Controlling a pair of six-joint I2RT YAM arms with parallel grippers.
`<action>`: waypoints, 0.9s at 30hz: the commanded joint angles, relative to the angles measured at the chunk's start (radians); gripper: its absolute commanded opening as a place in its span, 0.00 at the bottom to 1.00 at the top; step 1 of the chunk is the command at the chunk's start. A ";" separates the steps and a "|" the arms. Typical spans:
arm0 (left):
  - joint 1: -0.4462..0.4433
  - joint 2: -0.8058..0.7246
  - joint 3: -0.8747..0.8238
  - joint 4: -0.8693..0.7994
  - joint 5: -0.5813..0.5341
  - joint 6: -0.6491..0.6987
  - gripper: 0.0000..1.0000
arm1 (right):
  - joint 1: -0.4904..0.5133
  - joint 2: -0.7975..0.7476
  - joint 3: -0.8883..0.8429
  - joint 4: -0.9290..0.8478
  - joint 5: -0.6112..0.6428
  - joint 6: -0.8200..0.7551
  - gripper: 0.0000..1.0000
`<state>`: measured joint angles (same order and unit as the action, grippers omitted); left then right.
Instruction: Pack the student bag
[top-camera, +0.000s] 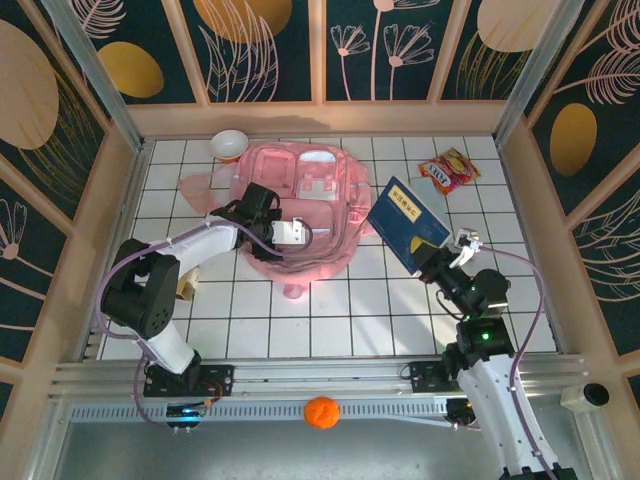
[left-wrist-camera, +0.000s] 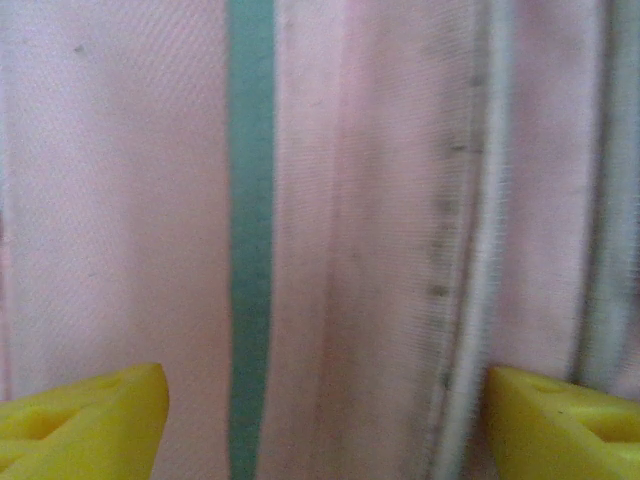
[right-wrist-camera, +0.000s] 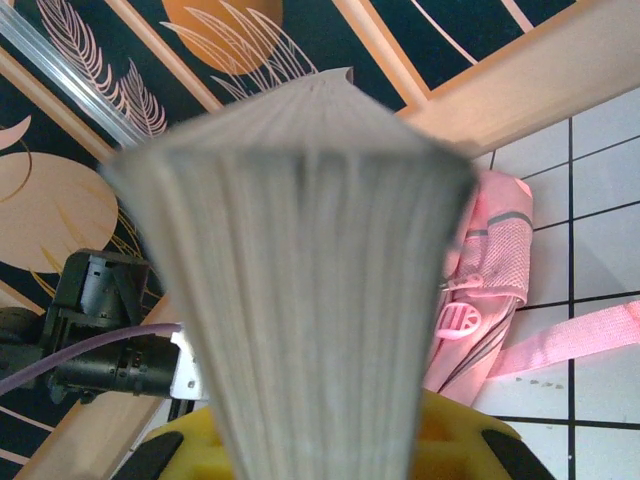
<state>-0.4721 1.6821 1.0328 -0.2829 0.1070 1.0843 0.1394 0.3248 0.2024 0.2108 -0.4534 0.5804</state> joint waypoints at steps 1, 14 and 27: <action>-0.002 0.018 -0.016 0.130 -0.103 -0.041 0.72 | 0.009 -0.016 0.012 0.079 -0.005 0.021 0.00; -0.062 -0.288 -0.054 0.242 0.223 -0.405 0.00 | 0.011 -0.027 0.046 0.084 0.065 0.110 0.00; -0.062 -0.292 0.002 0.404 0.302 -0.788 0.00 | 0.010 0.045 0.169 -0.259 0.192 0.370 0.00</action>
<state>-0.5293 1.3899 0.9829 -0.0242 0.3141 0.4240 0.1425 0.3473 0.2916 0.0765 -0.3115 0.8471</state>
